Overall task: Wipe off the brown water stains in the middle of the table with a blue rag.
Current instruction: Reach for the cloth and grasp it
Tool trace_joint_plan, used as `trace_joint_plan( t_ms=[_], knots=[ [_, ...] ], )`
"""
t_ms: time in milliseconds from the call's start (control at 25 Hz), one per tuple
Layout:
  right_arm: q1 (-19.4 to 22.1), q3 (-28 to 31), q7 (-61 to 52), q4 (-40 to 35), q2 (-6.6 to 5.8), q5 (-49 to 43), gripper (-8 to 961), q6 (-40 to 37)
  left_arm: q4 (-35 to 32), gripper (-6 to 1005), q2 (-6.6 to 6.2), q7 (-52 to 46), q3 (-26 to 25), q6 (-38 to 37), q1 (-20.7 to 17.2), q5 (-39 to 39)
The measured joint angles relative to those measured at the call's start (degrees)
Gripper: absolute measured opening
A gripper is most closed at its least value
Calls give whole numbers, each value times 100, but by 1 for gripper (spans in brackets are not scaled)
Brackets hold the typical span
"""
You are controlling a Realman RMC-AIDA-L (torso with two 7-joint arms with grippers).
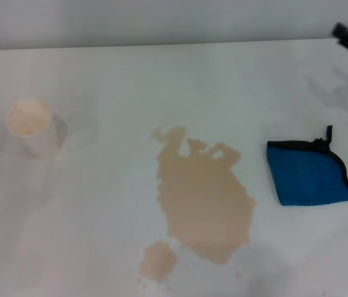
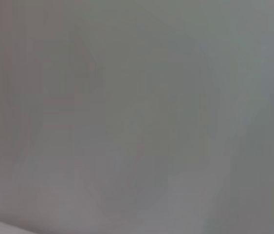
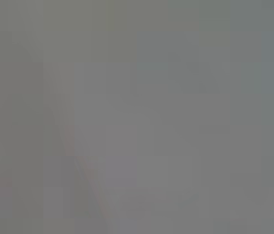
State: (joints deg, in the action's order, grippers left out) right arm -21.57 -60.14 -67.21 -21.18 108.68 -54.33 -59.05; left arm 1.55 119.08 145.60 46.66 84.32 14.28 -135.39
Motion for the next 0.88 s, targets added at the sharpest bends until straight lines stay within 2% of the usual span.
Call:
trace_joint_plan(
  t_ms=[80, 200, 360, 480, 520, 600, 760, 880],
  knots=[
    [-131, -194, -786, -249, -165, -790, 853, 1, -39, 863, 3, -1, 0, -36, 29, -113],
    [-439, -393, -2198, -688, -405, -2509, 852, -168, -50, 862, 6, -3, 0, -99, 132, -220],
    [-1016, -429, -4034, -1087, -671, -4763, 851, -808, -60, 862, -2, -4, 0, -213, 304, -266],
    [-1385, -431, -4890, -1478, -746, -5883, 851, -1414, -60, 861, -1, -4, 0, -336, 402, -333],
    [-1477, -435, -5115, -1688, -728, -6233, 851, -1657, -60, 861, 1, -3, 1, -399, 445, -374],
    [-1604, -437, -5579, -2261, -598, -7030, 850, -2084, -60, 861, 4, -4, 0, -496, 502, -439],
    [-1826, -419, -6357, -3497, -170, -8679, 848, -2908, -66, 861, 2, -5, 1, -606, 590, -486],
    [-1959, -419, -6652, -4116, 84, -9284, 845, -3387, -113, 861, -2, -6, 1, -614, 610, -545]
  ],
)
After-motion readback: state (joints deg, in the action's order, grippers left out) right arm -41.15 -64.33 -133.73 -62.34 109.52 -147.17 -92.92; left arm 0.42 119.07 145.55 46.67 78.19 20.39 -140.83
